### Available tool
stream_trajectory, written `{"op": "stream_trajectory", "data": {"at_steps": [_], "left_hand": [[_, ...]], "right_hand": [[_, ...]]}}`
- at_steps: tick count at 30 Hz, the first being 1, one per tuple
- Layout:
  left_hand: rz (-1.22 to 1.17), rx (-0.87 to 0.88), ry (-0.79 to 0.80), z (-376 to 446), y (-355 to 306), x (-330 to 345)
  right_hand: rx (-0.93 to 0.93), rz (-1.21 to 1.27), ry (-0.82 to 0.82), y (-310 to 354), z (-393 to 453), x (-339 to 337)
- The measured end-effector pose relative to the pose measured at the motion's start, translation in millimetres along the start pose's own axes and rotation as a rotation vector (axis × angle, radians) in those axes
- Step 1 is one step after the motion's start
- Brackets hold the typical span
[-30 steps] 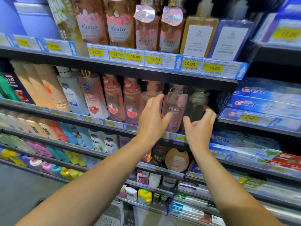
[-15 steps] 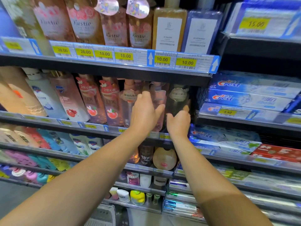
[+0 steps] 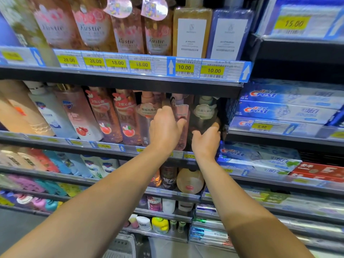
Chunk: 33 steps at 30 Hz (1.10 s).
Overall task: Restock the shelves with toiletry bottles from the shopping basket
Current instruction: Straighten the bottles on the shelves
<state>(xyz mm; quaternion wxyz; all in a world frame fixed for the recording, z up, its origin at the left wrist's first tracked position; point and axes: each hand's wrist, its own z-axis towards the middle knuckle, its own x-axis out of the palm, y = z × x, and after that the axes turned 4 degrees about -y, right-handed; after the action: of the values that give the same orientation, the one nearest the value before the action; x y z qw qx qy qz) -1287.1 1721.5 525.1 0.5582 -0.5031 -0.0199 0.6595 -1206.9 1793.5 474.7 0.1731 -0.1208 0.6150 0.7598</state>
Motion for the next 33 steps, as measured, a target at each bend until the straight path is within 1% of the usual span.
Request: {"op": "stream_trajectory", "data": {"at_steps": [8, 14, 28, 33], "left_hand": [[0.022, 0.003, 0.014, 1, -3, -1], [0.029, 0.006, 0.057, 5, -3, 0], [0.068, 0.016, 0.084, 9, -9, -5], [0.059, -0.017, 0.099, 8, -12, -6]], "right_hand": [[-0.03, 0.009, -0.014, -9, -11, -8], [-0.018, 0.005, 0.028, -11, -11, -13], [-0.032, -0.002, 0.069, -10, -7, -14], [-0.065, -0.068, 0.055, -11, -10, -18]]}}
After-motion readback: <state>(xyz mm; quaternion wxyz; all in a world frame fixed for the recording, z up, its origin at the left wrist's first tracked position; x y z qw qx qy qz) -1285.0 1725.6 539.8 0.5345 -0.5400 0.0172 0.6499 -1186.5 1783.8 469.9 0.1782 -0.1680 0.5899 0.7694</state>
